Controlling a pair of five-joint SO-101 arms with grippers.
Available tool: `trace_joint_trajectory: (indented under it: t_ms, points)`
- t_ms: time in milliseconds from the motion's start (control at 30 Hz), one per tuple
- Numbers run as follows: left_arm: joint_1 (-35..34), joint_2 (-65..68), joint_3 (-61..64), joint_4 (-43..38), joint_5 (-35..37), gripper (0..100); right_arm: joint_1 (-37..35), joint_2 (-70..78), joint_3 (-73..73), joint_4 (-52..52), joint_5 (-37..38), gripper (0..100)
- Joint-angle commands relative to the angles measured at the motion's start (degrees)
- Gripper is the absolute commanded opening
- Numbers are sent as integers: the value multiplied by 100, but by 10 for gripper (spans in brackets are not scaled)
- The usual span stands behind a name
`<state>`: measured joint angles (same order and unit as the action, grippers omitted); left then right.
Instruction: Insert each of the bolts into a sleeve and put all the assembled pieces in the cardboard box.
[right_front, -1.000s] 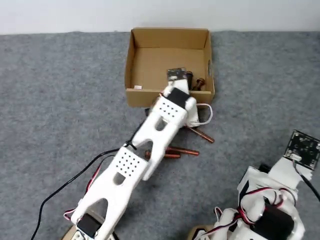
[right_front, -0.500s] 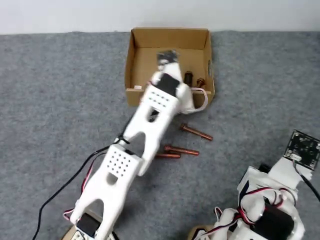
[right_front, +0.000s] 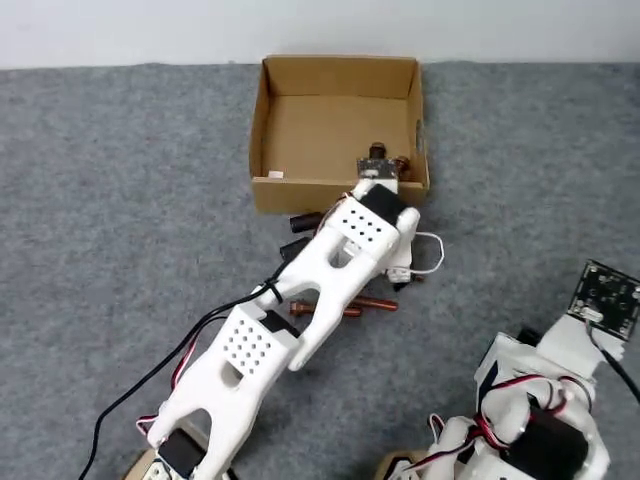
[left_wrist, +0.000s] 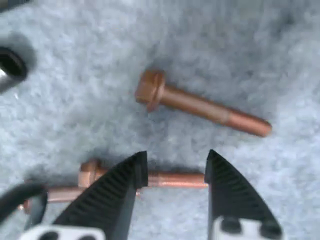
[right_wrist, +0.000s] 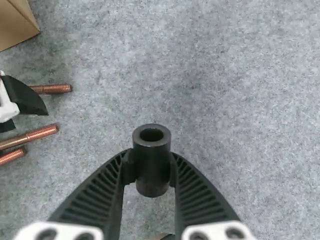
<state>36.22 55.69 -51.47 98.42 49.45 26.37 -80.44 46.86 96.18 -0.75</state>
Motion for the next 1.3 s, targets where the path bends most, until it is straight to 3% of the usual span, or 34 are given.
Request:
trace_joint_trajectory:
  t_ms: [0,233,967,1267]
  points:
    - [-26,-79,-541,-202,62,200,40,-4,-18,-127,-9,8]
    - [-9,-18,-1270,-211,62,200,40,-4,-18,-127,-9,8]
    - [-387,888,-1200,-563,70,198,40,-4,-18,-145,0,8]
    - [-105,765,-2018,-246,70,199,40,-4,-18,-145,0,8]
